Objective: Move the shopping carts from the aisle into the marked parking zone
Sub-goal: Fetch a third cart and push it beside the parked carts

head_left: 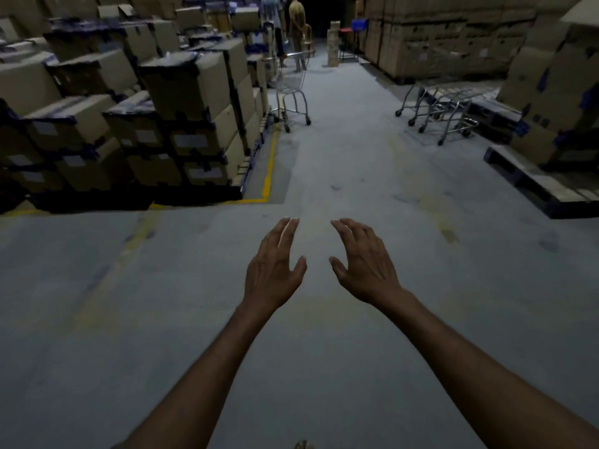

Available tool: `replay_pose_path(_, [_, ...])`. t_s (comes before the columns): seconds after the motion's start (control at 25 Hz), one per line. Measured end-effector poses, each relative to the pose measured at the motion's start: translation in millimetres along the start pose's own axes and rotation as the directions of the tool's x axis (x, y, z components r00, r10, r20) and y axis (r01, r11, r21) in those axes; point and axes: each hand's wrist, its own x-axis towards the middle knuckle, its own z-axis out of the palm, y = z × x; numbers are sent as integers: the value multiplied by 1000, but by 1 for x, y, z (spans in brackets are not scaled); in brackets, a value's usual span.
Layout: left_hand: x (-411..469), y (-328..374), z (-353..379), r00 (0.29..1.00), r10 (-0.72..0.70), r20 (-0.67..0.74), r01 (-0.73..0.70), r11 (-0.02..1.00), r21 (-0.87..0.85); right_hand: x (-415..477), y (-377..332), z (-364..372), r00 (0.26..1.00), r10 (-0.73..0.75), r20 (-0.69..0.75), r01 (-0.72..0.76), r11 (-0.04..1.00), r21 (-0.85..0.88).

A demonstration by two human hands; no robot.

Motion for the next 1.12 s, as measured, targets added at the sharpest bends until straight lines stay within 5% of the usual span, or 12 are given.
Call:
replay_pose_path(0.6, [308, -63, 139, 985, 168, 41, -168, 986, -8, 250, 151, 85, 978, 203, -45, -199, 976, 85])
replay_pose_path(1.12, [591, -48, 261, 999, 20, -36, -18, 998, 59, 521, 344, 126, 992, 129, -10, -125, 974, 189])
